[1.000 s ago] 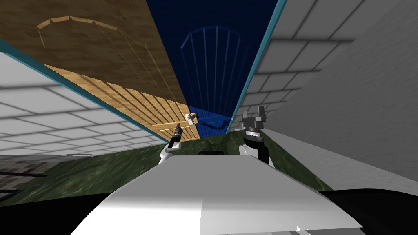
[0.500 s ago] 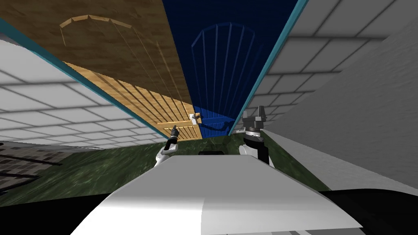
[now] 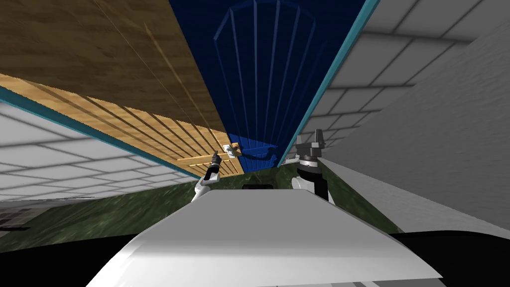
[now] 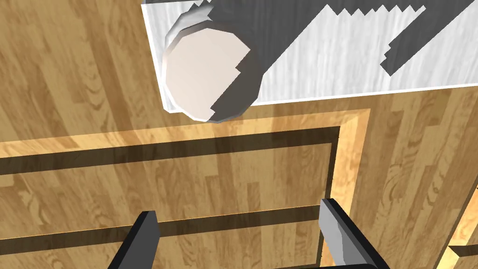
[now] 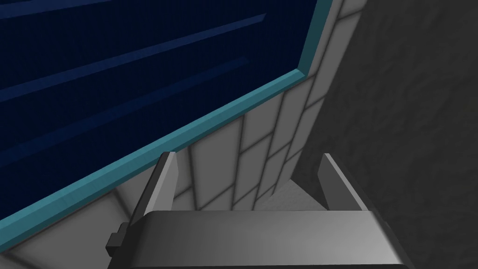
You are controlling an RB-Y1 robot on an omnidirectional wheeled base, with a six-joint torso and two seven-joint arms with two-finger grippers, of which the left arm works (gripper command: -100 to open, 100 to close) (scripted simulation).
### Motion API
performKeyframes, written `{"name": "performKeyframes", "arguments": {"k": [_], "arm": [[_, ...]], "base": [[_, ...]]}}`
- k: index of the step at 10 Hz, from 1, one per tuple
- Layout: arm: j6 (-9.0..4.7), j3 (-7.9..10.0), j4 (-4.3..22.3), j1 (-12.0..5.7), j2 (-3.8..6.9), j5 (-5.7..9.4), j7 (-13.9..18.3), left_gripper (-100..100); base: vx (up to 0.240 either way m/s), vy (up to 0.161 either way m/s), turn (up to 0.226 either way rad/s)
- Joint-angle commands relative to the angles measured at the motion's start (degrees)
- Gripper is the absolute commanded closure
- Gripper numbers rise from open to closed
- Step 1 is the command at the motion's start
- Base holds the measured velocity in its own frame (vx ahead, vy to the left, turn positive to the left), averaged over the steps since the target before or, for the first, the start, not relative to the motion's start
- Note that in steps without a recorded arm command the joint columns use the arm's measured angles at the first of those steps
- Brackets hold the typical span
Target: Pull the door open
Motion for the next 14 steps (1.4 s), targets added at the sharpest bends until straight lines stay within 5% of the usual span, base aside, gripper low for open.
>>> {"name": "performKeyframes", "arguments": {"k": [1, 2, 3, 8, 10, 11, 14], "arm": [[-0.32, -1.33, -0.4, -1.29, -0.99, -0.28, -0.1, -100], [-0.57, -0.84, 0.6, -1.05, -0.51, -0.17, 0.0, -100], [-0.57, -0.84, 0.6, -1.05, -0.51, -0.17, 0.0, 100], [-0.57, -0.84, 0.6, -1.05, -0.51, -0.17, 0.0, 100], [-0.54, -0.22, 0.9, 0.18, 0.4, 0.03, 0.3, 100], [-0.43, -0.74, 0.0, 0.3, 0.17, -0.01, 0.4, -100], [-0.36, -2.64, -1.9, 0.8, 0.18, -0.04, 1.1, -100]], "base": [[0.228, -0.134, -0.188], [0.104, -0.065, -0.036], [-0.014, 0.01, 0.038], [-0.02, 0.009, -0.008], [-0.166, 0.083, 0.111], [-0.218, 0.055, 0.028], [-0.201, -0.046, -0.059]]}}
